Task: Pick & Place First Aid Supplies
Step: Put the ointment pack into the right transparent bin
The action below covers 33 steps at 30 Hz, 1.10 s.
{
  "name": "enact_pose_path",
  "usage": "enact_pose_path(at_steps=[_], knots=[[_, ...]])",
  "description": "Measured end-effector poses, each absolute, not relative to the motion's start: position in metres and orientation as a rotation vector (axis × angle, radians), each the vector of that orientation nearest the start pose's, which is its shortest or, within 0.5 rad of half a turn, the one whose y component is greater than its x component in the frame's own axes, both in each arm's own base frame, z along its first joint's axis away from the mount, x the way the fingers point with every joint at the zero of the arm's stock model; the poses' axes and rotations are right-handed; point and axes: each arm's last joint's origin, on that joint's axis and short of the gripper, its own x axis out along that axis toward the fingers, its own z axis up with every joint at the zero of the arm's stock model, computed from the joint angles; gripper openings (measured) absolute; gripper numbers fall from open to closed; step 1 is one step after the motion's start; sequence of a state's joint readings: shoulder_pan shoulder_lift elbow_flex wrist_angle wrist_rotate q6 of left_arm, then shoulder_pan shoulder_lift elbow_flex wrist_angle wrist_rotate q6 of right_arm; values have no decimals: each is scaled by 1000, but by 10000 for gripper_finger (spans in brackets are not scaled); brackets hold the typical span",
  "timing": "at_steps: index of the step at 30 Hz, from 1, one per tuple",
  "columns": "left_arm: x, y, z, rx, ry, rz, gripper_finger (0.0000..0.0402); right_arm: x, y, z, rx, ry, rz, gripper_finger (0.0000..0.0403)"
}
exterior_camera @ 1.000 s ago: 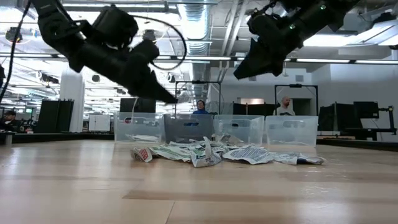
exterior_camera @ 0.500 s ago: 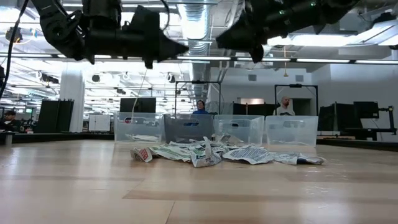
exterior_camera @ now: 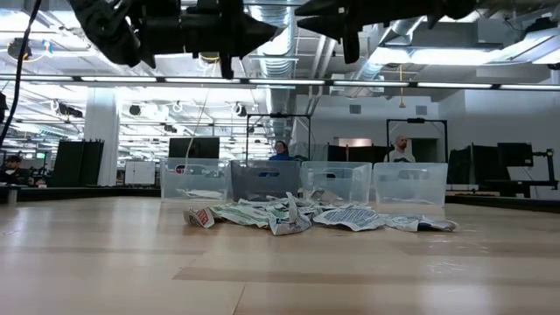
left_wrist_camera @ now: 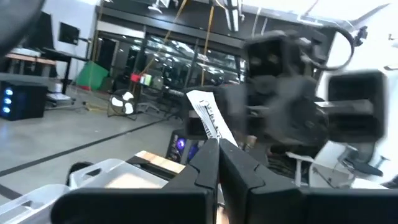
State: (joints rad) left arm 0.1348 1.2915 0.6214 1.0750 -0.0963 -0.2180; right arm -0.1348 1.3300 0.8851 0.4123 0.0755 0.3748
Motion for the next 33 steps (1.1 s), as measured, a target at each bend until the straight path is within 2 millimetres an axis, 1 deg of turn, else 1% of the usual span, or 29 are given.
enact_pose_path(at_steps=[3,5,13,17,22,28,33], knots=[[264,35,293,-187,-425,174,11,298,-46,310,400,1,-228,96],[265,34,293,-177,-418,172,9,299,-46,313,403,7,-230,109],[265,34,293,-177,-416,173,12,299,-49,314,420,60,-248,188],[265,34,292,-185,-416,171,11,299,-50,314,422,55,-253,212],[265,34,292,-194,-416,169,7,298,-52,314,422,54,-259,214],[265,34,292,-211,-416,165,13,298,-52,314,422,53,-261,195],[265,32,292,-212,-415,161,8,298,-52,314,422,53,-261,180]])
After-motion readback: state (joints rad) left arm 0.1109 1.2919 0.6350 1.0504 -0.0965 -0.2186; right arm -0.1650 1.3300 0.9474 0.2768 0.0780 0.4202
